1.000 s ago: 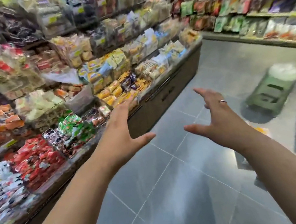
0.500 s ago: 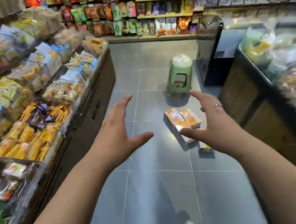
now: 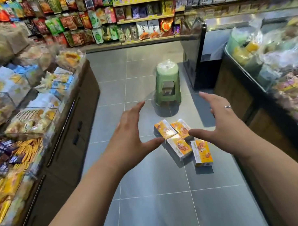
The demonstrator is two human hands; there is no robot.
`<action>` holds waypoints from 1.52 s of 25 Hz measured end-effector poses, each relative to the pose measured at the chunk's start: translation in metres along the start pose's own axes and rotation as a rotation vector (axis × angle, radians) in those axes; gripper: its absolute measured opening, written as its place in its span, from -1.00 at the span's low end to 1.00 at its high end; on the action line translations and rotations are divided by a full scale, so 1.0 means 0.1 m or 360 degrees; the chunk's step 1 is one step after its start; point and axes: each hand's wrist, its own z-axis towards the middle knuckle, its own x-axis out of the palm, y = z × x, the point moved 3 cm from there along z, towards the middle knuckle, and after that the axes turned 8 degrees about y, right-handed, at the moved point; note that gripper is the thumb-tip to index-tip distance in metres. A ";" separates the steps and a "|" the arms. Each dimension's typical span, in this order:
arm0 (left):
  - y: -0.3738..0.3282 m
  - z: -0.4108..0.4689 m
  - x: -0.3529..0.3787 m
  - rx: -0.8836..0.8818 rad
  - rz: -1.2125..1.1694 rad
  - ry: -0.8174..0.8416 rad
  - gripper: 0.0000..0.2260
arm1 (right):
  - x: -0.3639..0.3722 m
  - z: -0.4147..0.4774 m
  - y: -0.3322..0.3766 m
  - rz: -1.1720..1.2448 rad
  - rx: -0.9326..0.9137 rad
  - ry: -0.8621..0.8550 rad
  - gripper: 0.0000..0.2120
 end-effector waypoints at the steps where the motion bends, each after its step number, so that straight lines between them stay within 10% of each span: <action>1: -0.02 0.19 0.05 0.0011 0.0013 0.0028 -0.12 | -0.06 0.11 -0.10 -0.0007 0.0038 -0.0008 -0.06; 21: 0.39 4.04 0.67 0.0663 0.0261 0.0770 -0.16 | -0.17 2.12 -1.33 0.0066 0.1079 -0.0463 -0.06; 38: 0.09 5.96 2.84 0.0797 0.0302 0.1151 -0.19 | -0.14 3.01 -3.44 0.0055 0.1640 -0.0423 0.00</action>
